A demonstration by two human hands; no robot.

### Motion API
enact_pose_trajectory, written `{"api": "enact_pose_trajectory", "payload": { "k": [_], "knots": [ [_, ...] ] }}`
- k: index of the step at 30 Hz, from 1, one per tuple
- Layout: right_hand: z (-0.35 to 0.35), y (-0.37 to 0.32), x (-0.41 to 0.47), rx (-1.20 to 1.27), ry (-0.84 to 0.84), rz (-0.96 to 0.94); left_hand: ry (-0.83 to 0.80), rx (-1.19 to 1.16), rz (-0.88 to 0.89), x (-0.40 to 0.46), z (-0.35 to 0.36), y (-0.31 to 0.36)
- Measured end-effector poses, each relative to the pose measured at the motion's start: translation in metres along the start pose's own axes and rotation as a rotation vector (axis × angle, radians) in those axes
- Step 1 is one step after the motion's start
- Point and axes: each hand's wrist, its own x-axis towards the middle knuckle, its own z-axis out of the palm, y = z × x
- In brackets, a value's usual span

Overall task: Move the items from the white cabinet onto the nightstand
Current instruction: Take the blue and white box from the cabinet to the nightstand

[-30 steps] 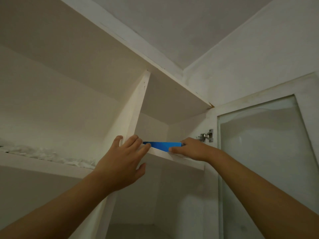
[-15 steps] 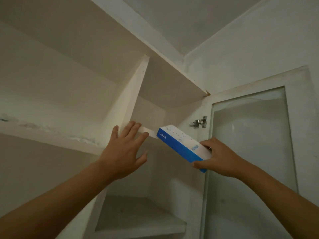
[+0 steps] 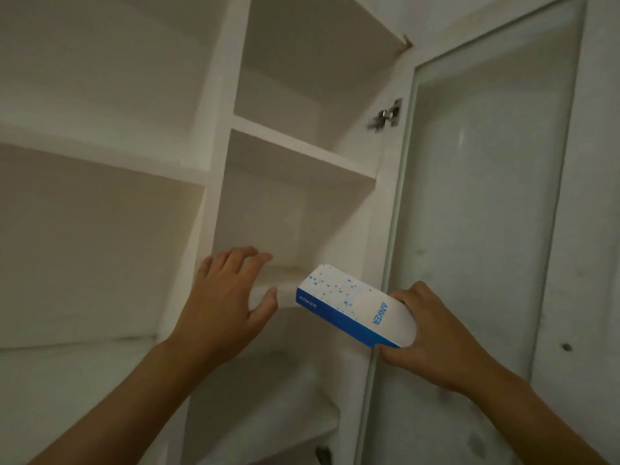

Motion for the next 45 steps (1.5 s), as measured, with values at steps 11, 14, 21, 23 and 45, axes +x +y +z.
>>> {"api": "enact_pose_trajectory", "payload": {
  "k": [11, 14, 21, 23, 45],
  "knots": [
    [0.112, 0.028, -0.112, 0.133, -0.151, 0.136, -0.311, 0.034, -0.165, -0.153, 0.044, 0.005],
    [0.137, 0.027, -0.142, 0.19, -0.207, 0.161, -0.369, 0.025, -0.237, -0.193, 0.05, 0.011],
    [0.203, 0.025, -0.203, 0.308, -0.387, 0.154, -0.458, 0.018, -0.38, -0.292, 0.05, 0.027],
    [0.221, 0.022, -0.217, 0.335, -0.431, 0.142, -0.5, 0.024, -0.414, -0.321, 0.044, 0.031],
    [0.285, -0.249, -0.287, 0.404, -0.632, -0.202, -0.585, 0.48, -0.834, -0.517, -0.227, -0.002]
  ]
}}
